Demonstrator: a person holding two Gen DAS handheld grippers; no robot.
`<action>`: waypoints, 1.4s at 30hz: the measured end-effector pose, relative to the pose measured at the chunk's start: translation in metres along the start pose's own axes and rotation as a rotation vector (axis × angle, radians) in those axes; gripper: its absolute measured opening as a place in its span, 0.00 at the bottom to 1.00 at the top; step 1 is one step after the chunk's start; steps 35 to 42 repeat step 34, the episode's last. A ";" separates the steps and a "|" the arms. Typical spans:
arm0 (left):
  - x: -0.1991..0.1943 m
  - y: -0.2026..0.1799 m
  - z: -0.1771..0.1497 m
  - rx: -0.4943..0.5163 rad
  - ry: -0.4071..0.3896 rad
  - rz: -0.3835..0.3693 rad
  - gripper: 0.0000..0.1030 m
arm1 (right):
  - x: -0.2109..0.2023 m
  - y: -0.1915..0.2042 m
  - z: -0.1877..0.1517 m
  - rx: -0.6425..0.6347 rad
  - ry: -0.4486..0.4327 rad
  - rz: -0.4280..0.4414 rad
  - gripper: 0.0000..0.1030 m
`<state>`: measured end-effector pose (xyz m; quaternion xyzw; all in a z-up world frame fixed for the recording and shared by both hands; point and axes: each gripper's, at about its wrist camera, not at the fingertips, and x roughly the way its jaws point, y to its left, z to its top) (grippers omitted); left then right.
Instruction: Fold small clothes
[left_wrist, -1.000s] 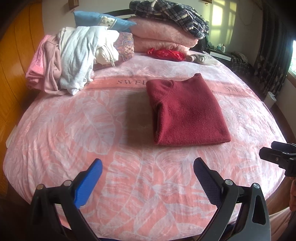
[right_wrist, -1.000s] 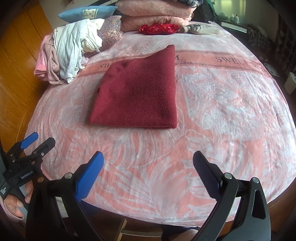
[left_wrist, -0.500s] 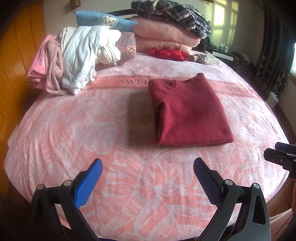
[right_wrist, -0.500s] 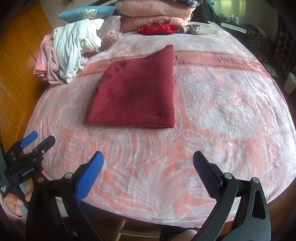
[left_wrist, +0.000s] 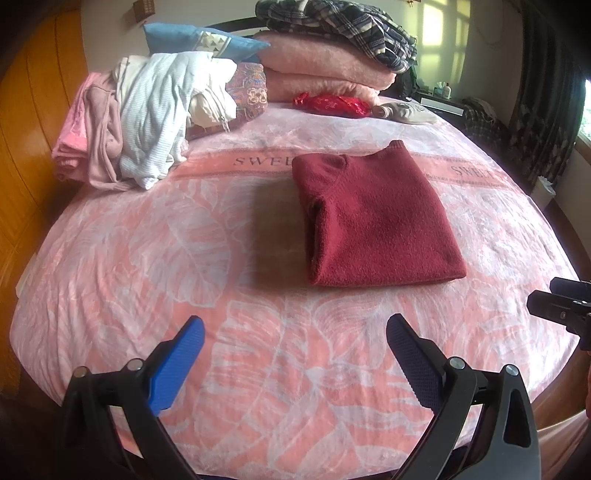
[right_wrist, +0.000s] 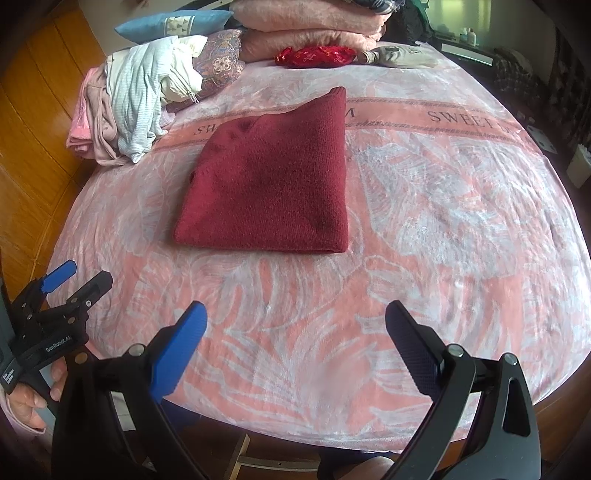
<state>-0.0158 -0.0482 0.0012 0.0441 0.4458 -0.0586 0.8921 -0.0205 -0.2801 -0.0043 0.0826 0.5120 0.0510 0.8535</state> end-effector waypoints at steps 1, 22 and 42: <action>0.000 0.000 0.000 0.000 0.000 0.001 0.96 | 0.000 0.000 0.000 -0.002 0.000 0.000 0.94; 0.003 -0.002 -0.003 0.000 0.006 0.009 0.96 | 0.003 0.002 -0.001 -0.018 0.014 0.008 0.94; 0.006 -0.003 -0.002 0.003 0.013 0.012 0.96 | 0.004 0.001 0.000 -0.022 0.018 0.012 0.94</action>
